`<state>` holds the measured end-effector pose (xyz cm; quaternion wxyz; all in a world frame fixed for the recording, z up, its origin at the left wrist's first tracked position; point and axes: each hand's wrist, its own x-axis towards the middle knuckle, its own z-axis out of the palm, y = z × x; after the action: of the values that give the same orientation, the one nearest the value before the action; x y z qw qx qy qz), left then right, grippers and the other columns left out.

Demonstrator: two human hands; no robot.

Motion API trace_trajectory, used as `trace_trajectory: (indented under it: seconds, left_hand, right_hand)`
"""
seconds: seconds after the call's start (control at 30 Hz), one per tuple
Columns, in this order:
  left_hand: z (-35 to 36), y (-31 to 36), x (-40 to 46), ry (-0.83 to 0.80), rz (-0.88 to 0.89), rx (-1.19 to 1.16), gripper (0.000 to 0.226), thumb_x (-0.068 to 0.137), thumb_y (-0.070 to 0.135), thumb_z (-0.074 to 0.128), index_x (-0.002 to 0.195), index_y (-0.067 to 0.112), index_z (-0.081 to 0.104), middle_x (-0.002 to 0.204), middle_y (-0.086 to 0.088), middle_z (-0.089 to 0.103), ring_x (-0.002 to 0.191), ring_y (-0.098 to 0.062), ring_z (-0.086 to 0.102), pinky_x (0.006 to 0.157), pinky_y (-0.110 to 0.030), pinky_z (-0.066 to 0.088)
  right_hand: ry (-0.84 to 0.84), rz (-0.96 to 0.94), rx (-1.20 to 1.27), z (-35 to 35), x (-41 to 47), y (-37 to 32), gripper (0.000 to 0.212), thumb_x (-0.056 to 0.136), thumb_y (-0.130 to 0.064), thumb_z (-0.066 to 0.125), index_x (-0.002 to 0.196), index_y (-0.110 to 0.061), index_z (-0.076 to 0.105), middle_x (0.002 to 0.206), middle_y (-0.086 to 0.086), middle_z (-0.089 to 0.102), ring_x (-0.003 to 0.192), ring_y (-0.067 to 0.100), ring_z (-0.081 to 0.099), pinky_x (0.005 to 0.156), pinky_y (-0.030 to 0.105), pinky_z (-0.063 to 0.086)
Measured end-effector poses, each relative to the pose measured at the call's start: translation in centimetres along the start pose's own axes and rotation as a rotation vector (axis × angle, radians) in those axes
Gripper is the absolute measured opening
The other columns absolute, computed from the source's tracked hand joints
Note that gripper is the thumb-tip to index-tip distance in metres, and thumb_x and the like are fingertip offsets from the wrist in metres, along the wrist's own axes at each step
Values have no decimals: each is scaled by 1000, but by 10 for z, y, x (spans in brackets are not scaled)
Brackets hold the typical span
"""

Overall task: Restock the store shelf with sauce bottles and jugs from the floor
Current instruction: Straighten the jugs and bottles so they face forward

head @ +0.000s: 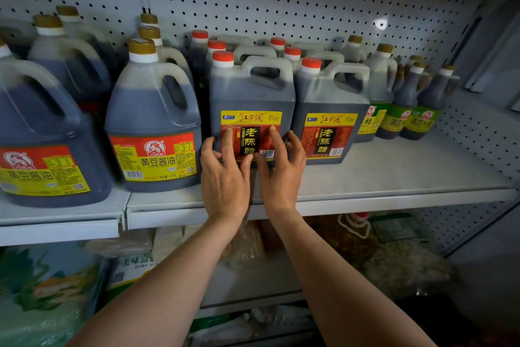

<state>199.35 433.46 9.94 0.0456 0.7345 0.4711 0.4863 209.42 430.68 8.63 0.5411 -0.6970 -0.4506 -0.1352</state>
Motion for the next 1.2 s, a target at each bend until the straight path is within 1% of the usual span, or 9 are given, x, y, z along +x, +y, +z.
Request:
trace_trajectory:
  seconds: [0.17, 0.33, 0.53, 0.67, 0.8, 0.9, 1.03, 1.13, 1.2]
  left_hand:
    - [-3, 2, -1, -10, -32, -51, 54, 101, 42, 47, 150, 21, 36, 145, -14, 32, 108, -22, 50, 78, -39, 58]
    - [-6, 1, -2, -22, -38, -85, 54, 103, 45, 37, 151, 23, 34, 147, -13, 30, 109, -21, 49, 81, -40, 58]
    - [-6, 2, -2, -42, -48, -85, 60, 102, 54, 27, 153, 23, 30, 150, -12, 26, 112, -21, 49, 79, -40, 59]
    - [-7, 3, -1, -54, -47, -105, 63, 101, 57, 26, 154, 24, 28, 151, -11, 25, 112, -20, 49, 78, -41, 59]
    - [-9, 1, -3, -58, -45, -154, 62, 101, 55, 26, 154, 24, 32, 150, -10, 26, 115, -19, 47, 82, -37, 57]
    - [-10, 2, -4, -54, -33, -166, 61, 101, 51, 28, 155, 22, 31, 152, -11, 26, 123, -22, 45, 88, -37, 53]
    - [-9, -1, -6, -45, 28, -148, 63, 103, 49, 26, 156, 14, 28, 160, -12, 19, 138, -28, 37, 102, -39, 47]
    - [-8, -3, -9, -59, 41, -122, 68, 103, 53, 18, 157, 13, 23, 165, -14, 12, 146, -33, 27, 111, -42, 38]
    - [-8, -3, -10, -86, 18, -121, 71, 102, 57, 14, 159, 15, 16, 166, -15, 8, 147, -34, 28, 108, -43, 42]
  right_hand:
    - [-4, 3, 46, -3, -1, 3, 56, 97, -28, 68, 148, -38, 47, 149, 2, 33, 138, 22, 39, 107, 45, 49]
    - [-38, 82, 165, -7, -3, -1, 46, 101, -51, 51, 146, -50, 42, 145, -10, 28, 139, 15, 34, 110, 46, 47]
    - [-24, 55, 103, -9, -6, -7, 46, 107, -46, 33, 150, -39, 45, 149, -1, 29, 141, 16, 33, 116, 33, 36]
    - [-56, 85, 103, -10, -4, -7, 44, 107, -45, 32, 149, -42, 45, 151, -1, 29, 142, 14, 33, 112, 23, 31]
    - [-40, 147, 274, -17, -4, -7, 46, 103, -52, 32, 143, -42, 52, 147, -3, 36, 138, 6, 38, 109, 20, 38]
    - [-19, 165, 322, -20, -5, -9, 47, 102, -50, 38, 144, -37, 54, 143, -2, 42, 132, 3, 43, 104, 13, 40]
    - [3, 161, 315, -25, -5, -17, 47, 102, -37, 46, 147, -24, 52, 133, 1, 46, 116, -16, 41, 90, -3, 34]
    - [29, 176, 307, -26, -6, -17, 51, 101, -38, 46, 150, -21, 49, 130, -4, 48, 117, -20, 41, 91, -4, 30]
    - [26, 194, 313, -26, -7, -17, 54, 101, -41, 45, 151, -21, 46, 131, -5, 49, 120, -18, 41, 91, -4, 30]
